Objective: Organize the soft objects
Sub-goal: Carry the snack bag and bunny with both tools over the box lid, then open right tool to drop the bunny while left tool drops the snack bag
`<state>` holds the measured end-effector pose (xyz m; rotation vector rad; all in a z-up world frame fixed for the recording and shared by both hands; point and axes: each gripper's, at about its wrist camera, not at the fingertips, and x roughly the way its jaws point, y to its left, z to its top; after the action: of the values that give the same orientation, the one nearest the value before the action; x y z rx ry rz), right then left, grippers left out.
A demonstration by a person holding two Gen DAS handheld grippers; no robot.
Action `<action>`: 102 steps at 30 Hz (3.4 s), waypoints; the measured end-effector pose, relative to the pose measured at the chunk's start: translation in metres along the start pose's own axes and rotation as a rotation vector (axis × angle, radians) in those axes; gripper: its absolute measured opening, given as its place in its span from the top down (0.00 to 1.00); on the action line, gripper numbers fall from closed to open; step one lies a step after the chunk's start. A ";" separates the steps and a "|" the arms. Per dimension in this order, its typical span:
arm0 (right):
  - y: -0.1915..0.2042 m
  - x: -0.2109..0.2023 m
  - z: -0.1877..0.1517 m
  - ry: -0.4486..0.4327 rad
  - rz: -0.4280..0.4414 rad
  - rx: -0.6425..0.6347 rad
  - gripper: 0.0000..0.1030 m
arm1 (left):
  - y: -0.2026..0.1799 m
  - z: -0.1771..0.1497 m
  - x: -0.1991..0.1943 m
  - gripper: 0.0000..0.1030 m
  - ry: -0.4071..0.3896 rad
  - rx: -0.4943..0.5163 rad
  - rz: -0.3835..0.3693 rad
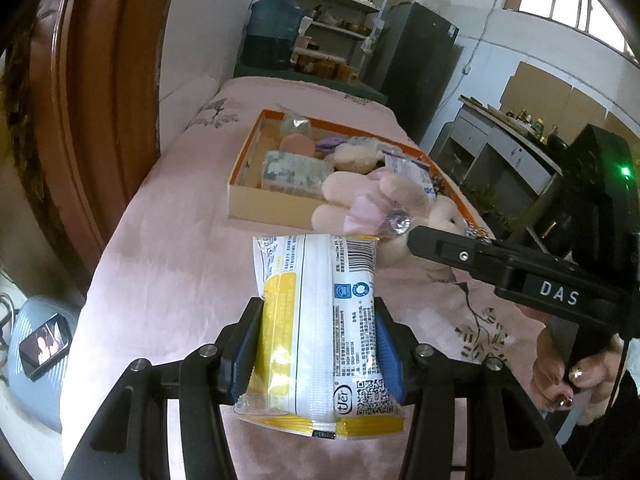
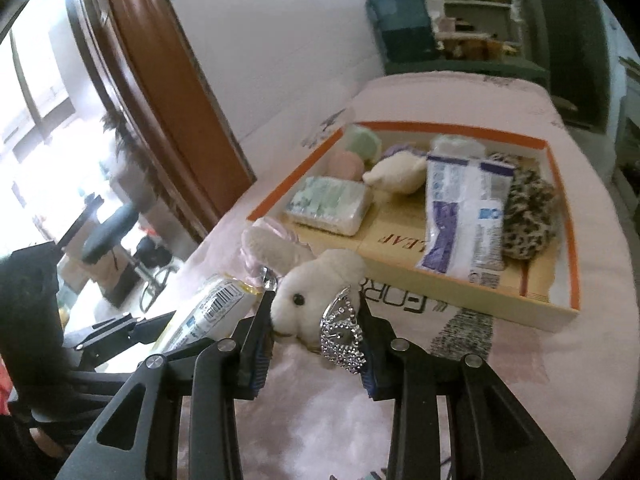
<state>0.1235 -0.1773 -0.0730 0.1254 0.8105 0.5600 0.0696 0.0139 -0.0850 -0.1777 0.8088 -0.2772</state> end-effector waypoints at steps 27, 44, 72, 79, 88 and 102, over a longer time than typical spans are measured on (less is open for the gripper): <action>-0.020 -0.087 0.030 -0.211 -0.211 0.088 0.65 | -0.033 0.065 -0.015 0.50 -0.135 0.076 -0.059; -0.050 -0.098 0.074 -0.280 -0.328 0.081 0.64 | -0.034 0.125 0.010 0.50 -0.182 0.077 -0.052; -0.135 -0.005 0.128 -0.173 -0.411 0.128 0.64 | -0.037 0.177 0.107 0.50 -0.086 0.094 -0.016; -0.148 0.011 0.131 -0.156 -0.411 0.147 0.64 | -0.040 0.183 0.123 0.50 -0.074 0.109 0.003; -0.161 0.034 0.131 -0.122 -0.419 0.161 0.64 | -0.043 0.185 0.144 0.50 -0.025 0.144 0.025; -0.171 0.064 0.126 -0.067 -0.447 0.140 0.64 | -0.041 0.179 0.171 0.49 0.063 0.152 0.037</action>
<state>0.3217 -0.2756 -0.0819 0.0867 0.7816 0.0774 0.3059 -0.0695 -0.0707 -0.0109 0.8494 -0.3091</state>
